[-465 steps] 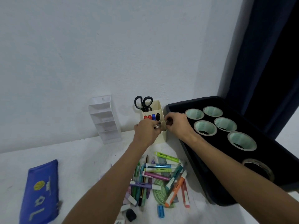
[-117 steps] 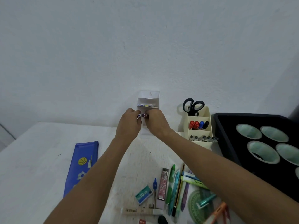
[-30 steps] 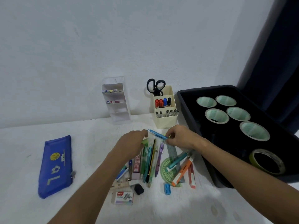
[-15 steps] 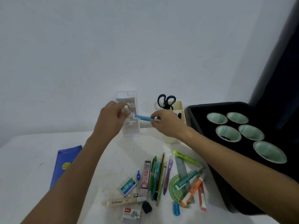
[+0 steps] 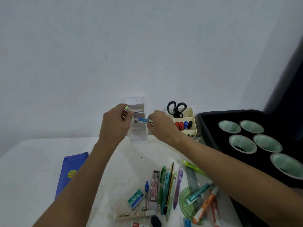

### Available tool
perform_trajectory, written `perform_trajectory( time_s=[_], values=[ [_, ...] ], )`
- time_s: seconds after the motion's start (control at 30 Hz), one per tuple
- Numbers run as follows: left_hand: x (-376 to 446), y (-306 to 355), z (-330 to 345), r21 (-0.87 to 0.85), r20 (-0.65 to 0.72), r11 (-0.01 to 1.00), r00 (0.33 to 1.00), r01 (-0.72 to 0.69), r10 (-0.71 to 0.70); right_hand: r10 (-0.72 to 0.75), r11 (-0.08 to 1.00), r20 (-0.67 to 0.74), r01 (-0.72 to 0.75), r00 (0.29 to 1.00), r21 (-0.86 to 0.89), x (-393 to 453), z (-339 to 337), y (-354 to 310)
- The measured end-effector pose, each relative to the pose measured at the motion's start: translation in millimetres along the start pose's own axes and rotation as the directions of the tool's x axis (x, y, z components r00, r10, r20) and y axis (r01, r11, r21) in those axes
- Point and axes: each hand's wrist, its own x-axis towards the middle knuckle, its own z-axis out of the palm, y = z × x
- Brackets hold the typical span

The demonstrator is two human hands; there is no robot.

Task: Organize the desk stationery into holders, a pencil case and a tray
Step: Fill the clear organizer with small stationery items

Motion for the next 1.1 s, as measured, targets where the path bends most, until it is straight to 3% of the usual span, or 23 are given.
perform_trajectory(
  time_s=[0.13, 0.7, 0.93, 1.1],
  values=[
    [-0.1, -5.0, 7.7, -0.038, 0.033, 0.999, 0.999, 0.007, -0.005, -0.001, 1.0, -0.017, 0.001, 1.0, 0.002, 5.9, 4.5, -1.7],
    [9.8, -41.7, 53.3, 0.157, 0.272, 0.987, 0.962, -0.033, -0.011, 0.043, 0.999, 0.04, -0.044, 0.998, 0.012, 28.9, 33.2, -3.8],
    [8.2, -44.7, 57.3, 0.205, 0.36, 0.979, 0.929, 0.012, -0.087, 0.062, 0.997, 0.049, -0.064, 0.997, 0.039, 30.4, 41.0, -4.3],
    [3.2, -43.6, 54.6, 0.165, 0.34, 0.986, 0.937, 0.029, -0.085, 0.052, 0.996, 0.038, -0.055, 0.998, 0.064, 30.0, 44.9, -2.2]
  ],
)
